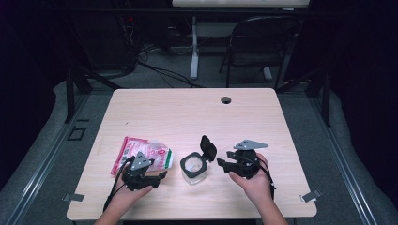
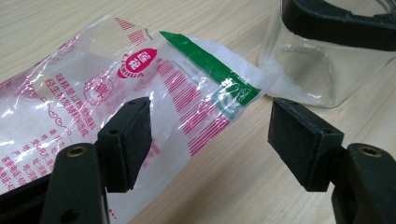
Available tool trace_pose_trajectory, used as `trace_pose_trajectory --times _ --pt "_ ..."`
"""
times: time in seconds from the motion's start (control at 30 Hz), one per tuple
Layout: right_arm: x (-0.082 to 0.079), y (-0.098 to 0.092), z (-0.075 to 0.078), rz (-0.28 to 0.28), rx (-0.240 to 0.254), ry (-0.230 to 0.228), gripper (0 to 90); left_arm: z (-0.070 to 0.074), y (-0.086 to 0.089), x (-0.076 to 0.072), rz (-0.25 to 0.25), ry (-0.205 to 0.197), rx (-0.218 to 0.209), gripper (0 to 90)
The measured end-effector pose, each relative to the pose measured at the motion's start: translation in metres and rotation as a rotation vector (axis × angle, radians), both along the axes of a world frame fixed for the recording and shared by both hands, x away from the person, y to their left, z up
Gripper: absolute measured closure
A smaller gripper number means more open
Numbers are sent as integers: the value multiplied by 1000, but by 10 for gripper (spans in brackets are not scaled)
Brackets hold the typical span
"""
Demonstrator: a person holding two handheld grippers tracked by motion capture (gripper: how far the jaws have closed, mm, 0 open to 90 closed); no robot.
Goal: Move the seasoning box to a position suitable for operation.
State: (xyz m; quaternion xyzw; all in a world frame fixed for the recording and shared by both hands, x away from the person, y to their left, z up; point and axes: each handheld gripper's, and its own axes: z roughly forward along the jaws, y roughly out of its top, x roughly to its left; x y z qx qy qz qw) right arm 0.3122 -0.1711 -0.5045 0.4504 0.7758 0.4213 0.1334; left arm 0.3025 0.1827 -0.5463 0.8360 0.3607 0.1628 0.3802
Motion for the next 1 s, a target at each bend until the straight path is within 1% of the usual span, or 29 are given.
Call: trace_pose_trajectory --times 0.07,0.1,0.17,0.23,0.3,0.33,0.4,0.43,0.6,0.67,0.83,0.9,1.0 --pt "0 0 0 -1 2 -1 489 -2 -3 -1 -4 -11 34 296" --pt "0 0 0 0 1 -1 489 -3 -4 -1 -5 -13 43 296" --pt "0 0 0 1 0 -1 489 -5 -6 -1 1 -29 83 296" --pt "0 1 0 6 -4 0 488 -8 -6 0 15 -39 113 296" --pt "0 2 0 9 -5 -1 487 -11 -3 2 41 -43 126 299" --pt "0 2 0 10 -6 0 487 -12 0 4 50 -34 125 300" --pt "0 2 -1 10 -8 -1 486 -13 5 7 74 -34 132 307" --pt "0 2 -1 10 -8 -1 486 -13 7 8 86 -33 123 313" --pt "0 3 -2 7 -4 -1 481 -15 18 14 121 -23 124 327" --pt "0 3 -2 5 -3 -2 479 -16 22 16 121 -12 108 331" --pt "0 3 -2 6 -2 -2 478 -15 26 17 131 -7 85 404" --pt "0 2 -3 2 7 3 476 -16 27 18 135 -5 91 410" --pt "0 3 -4 3 6 6 476 -18 26 20 143 -2 95 429"
